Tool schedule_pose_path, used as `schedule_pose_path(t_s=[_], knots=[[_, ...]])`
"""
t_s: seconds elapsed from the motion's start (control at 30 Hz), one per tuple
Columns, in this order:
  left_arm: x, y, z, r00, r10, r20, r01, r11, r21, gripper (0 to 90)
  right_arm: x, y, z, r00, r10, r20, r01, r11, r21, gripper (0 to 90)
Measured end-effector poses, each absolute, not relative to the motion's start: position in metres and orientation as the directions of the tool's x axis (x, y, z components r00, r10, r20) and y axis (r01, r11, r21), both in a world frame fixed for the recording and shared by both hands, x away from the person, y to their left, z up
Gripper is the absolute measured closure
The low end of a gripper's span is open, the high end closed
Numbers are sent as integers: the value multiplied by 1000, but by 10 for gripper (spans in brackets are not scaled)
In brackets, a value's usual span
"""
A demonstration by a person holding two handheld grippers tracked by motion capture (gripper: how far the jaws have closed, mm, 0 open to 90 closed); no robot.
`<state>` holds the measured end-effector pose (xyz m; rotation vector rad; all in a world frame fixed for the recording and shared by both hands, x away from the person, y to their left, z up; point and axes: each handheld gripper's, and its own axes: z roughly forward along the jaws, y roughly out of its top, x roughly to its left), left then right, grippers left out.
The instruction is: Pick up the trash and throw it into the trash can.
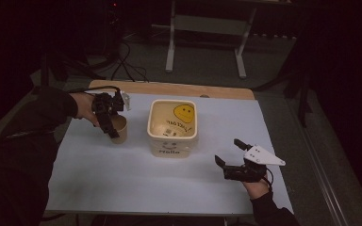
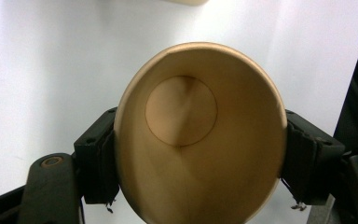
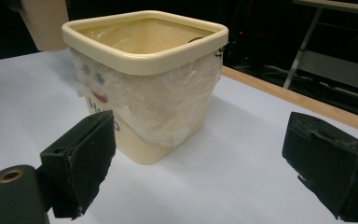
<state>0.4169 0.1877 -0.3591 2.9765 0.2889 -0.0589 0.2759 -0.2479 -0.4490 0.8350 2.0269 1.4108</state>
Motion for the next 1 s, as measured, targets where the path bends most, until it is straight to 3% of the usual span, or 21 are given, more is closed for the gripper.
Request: schedule_pose_path(t_s=[1.0], knots=[[407,167,-287,985,170,-10,169,-973,155,269,276,-247,-449,-674,734,-78,186,272,944,95]])
